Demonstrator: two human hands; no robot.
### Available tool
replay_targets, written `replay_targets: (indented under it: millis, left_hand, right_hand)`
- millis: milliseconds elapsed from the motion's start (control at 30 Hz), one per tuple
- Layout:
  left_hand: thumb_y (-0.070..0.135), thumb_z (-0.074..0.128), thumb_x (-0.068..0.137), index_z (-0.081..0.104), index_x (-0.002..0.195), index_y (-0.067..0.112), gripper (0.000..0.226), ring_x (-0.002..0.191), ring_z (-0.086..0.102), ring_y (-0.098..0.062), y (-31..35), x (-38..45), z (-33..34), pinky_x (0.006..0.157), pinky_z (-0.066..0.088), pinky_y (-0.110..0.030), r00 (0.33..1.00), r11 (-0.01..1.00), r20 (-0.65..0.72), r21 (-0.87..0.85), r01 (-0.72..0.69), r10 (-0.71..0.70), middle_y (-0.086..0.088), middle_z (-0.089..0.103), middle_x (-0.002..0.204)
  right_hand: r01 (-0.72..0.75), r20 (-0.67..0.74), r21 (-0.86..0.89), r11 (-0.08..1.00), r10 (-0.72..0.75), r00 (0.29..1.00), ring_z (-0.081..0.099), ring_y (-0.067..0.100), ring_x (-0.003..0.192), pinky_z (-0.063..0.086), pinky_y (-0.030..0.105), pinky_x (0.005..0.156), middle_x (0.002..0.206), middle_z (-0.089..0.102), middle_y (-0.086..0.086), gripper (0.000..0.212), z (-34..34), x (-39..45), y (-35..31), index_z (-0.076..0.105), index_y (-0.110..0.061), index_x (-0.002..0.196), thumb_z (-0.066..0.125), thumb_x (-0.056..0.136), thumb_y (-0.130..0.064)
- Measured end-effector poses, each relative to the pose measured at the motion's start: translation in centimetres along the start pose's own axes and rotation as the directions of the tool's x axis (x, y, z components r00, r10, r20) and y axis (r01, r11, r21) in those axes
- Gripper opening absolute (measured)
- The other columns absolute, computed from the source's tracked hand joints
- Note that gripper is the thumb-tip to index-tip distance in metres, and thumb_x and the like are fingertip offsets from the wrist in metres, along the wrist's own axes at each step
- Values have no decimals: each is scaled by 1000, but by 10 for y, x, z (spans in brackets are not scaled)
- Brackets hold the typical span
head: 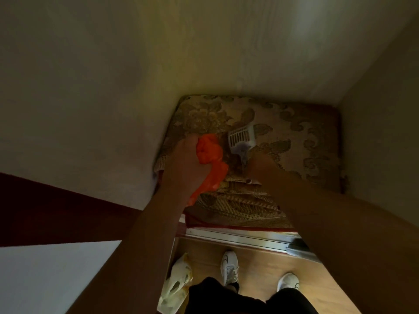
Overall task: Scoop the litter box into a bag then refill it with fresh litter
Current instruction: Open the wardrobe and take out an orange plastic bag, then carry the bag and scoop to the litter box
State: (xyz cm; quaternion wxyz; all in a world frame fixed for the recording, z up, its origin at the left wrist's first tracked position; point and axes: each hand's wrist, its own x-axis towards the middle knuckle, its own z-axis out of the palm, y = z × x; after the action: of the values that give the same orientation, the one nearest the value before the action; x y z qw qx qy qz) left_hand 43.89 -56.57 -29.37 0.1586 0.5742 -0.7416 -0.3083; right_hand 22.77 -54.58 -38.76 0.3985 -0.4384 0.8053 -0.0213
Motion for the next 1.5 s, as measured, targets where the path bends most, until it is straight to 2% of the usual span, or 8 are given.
replay_targets:
  millis: [100,200,367,500,700,867,1300,1500]
  left_hand:
    - [28,74,79,52,126,24,52,110,55,-17,14,-1,-1,93,48,-38,1000,999,-14,27,-19,20,6,56,119]
    - [28,73,82,50,132,22,55,117,54,-21,31,-1,-1,95,44,-36,998,998,-1,22,-57,57,1,55,126]
    - [24,75,80,49,136,20,62,124,53,-29,67,0,5,97,41,-37,988,988,42,32,-150,149,-7,54,135]
    - [24,78,81,50,136,21,62,123,54,-28,101,-7,12,97,42,-37,967,970,77,18,-244,242,-6,56,132]
    - [29,78,83,46,139,31,64,126,54,-26,141,-35,24,97,44,-40,925,930,107,8,-368,365,1,53,138]
    - [34,78,84,42,140,33,67,130,51,-26,158,-61,33,100,44,-43,901,910,149,21,-415,407,1,51,141]
    - [38,80,81,43,138,34,68,127,51,-24,208,-192,39,102,44,-46,827,851,226,-20,-524,515,2,52,136]
    - [31,81,79,50,127,31,57,107,47,-9,227,-252,46,90,40,-32,744,771,211,-91,-631,634,14,49,116]
  right_hand:
    - [-139,198,111,984,115,973,65,25,87,61,34,69,108,62,11,38,-19,-22,15,63,-15,126,71,90,-7]
    - [-202,268,184,962,149,952,67,25,108,61,31,84,132,59,17,52,-26,-49,30,34,-10,150,48,102,5]
    - [-193,53,455,869,190,980,56,15,68,43,26,53,90,65,7,26,-52,-96,60,64,-13,117,49,104,-30]
    - [-163,-54,648,744,259,964,59,31,115,49,43,101,127,63,13,57,-76,-140,73,64,-14,128,45,100,-60]
    - [93,-300,702,706,174,938,71,25,99,59,47,91,119,70,7,32,-91,-207,101,57,-20,133,48,105,-33]
    - [177,-426,639,749,152,892,68,20,103,59,42,86,120,68,1,39,-88,-249,121,52,-26,133,50,99,-44]
    - [174,-619,522,835,230,751,66,17,79,54,33,67,90,66,-1,16,-45,-409,175,54,-26,109,53,99,-39]
    - [148,-705,486,861,286,649,62,13,73,52,32,64,82,65,-4,20,-24,-477,199,58,-24,101,61,94,-42]
